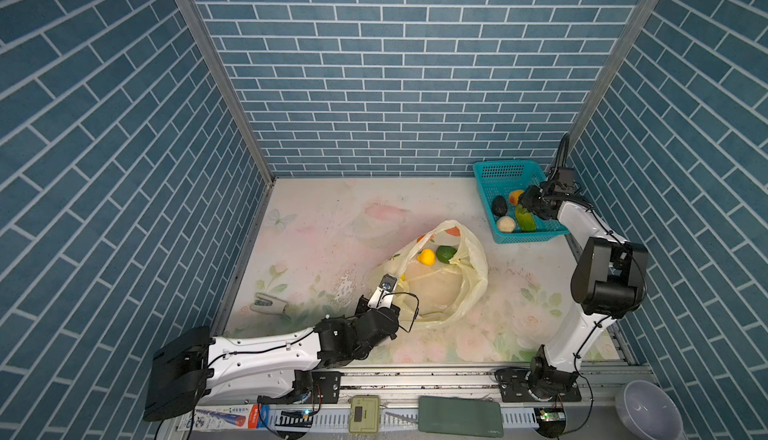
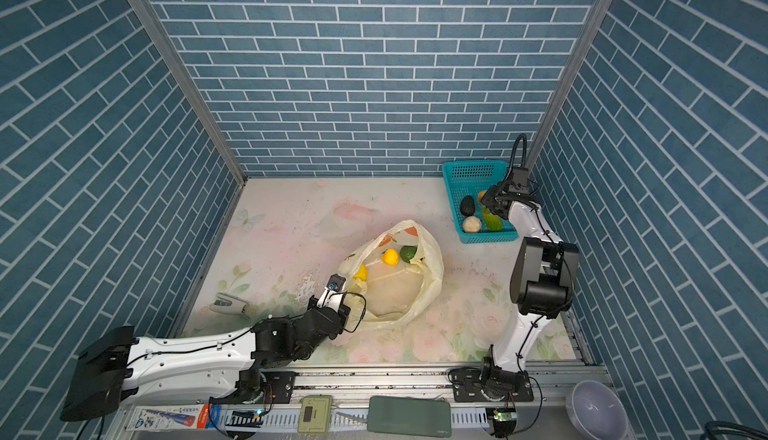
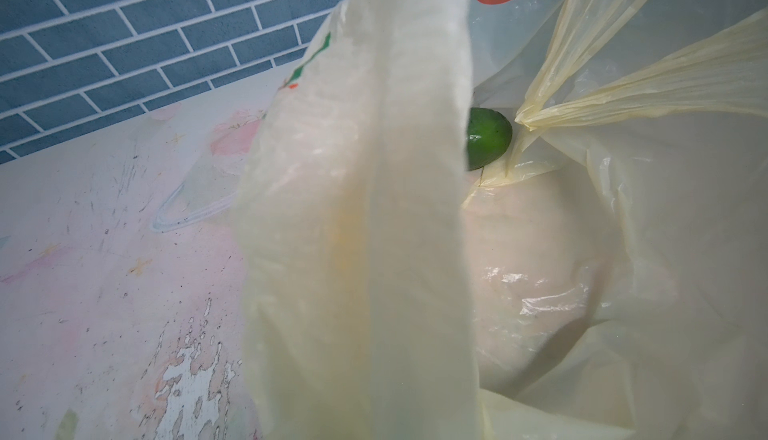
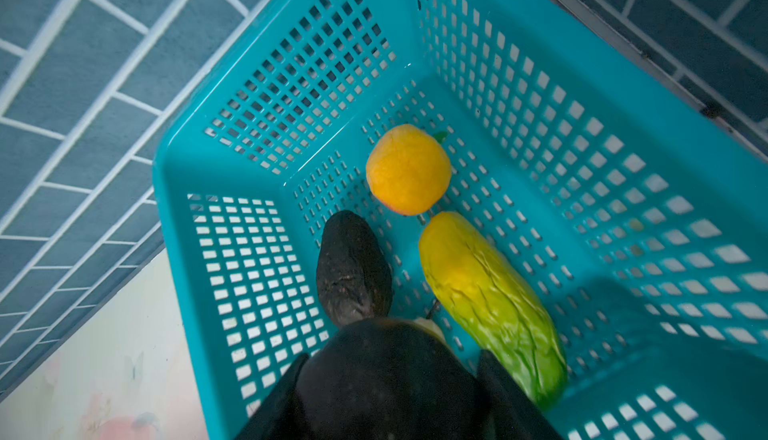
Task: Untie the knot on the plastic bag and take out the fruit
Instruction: 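Lift the plum out and carry it to the teal basket, then open the right gripper to drop the plum into the basket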
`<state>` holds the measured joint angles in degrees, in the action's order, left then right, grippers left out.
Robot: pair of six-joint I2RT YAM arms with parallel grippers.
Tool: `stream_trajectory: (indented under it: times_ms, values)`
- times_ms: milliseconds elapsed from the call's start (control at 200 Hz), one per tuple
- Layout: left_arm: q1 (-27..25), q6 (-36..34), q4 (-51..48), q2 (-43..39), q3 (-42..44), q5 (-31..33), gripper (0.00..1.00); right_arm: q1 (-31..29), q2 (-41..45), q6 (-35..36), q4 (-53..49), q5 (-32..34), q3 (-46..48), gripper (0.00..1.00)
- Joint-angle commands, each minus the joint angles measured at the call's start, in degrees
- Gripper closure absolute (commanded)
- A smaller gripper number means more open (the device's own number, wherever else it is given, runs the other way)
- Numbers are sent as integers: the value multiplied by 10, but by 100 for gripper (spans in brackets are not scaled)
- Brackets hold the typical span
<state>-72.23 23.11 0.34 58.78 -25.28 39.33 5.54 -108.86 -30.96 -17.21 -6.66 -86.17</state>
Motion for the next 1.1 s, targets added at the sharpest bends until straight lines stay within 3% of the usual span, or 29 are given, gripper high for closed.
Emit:
stream_trajectory:
  times_ms: [0,260,615,920,1095]
  values:
    - [3,0,-3,-1,-15,3,100,0,-27,19,-16,5,-47,37]
    - [3,3,-8,-8,-12,5,100,-1,-24,22,-25,13,-54,28]
    - [3,2,-7,-10,-11,3,100,-4,19,26,-29,5,-27,27]
    - [3,-1,-3,-7,-11,5,100,-24,151,23,-46,-42,69,27]
    - [3,-6,2,-4,-11,4,100,-73,260,26,-78,-69,158,28]
